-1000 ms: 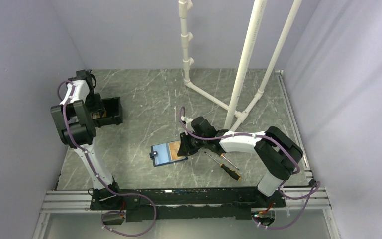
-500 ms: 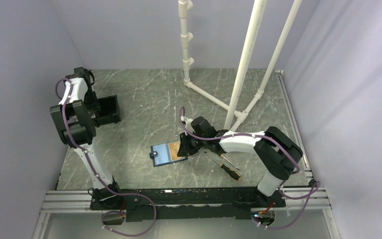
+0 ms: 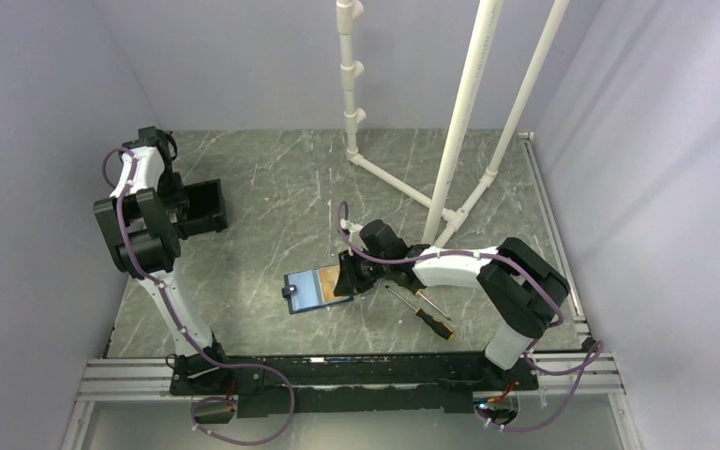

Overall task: Put the credit cards into the card holder
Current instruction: Pick up the credit card from the storage box.

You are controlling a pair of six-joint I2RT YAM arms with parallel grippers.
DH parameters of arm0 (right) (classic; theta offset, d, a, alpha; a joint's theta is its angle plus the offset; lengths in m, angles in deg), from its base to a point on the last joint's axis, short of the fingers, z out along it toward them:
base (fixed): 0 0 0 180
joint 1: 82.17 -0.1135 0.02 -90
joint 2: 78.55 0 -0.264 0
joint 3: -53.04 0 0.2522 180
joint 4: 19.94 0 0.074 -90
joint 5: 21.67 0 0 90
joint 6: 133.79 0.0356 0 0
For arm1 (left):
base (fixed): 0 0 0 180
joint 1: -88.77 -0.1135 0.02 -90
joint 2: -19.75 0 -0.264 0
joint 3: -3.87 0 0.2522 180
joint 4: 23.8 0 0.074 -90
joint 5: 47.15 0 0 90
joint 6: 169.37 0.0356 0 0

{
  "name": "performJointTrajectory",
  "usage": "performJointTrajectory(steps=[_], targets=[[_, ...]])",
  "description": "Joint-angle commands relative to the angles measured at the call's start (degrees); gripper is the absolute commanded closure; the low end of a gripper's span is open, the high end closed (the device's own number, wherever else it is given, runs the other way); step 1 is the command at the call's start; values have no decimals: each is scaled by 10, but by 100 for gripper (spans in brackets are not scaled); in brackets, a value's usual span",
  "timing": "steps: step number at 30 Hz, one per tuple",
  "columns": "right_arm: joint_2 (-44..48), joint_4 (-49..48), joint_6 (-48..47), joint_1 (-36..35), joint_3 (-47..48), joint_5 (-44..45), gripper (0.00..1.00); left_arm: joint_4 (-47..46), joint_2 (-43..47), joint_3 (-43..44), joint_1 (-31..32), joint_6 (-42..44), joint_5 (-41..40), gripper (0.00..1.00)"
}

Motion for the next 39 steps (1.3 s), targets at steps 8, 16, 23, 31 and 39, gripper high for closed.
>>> performJointTrajectory(steps=[8, 16, 23, 31, 39], targets=[[-6, -23, 3, 3, 17, -12, 83, -6, 35, 8, -4, -7, -20, 46], [-10, -24, 3, 3, 19, -13, 84, -7, 33, 3, -3, -6, -23, 63], [-14, -22, 3, 3, 21, -15, 84, 1, 48, 13, 7, -13, -29, 43], [-17, -22, 4, 3, 23, -18, 84, -10, 56, 35, 24, 2, -43, 28], [-18, -22, 3, 3, 24, -18, 84, -4, 12, 59, 40, 7, -60, 46]])
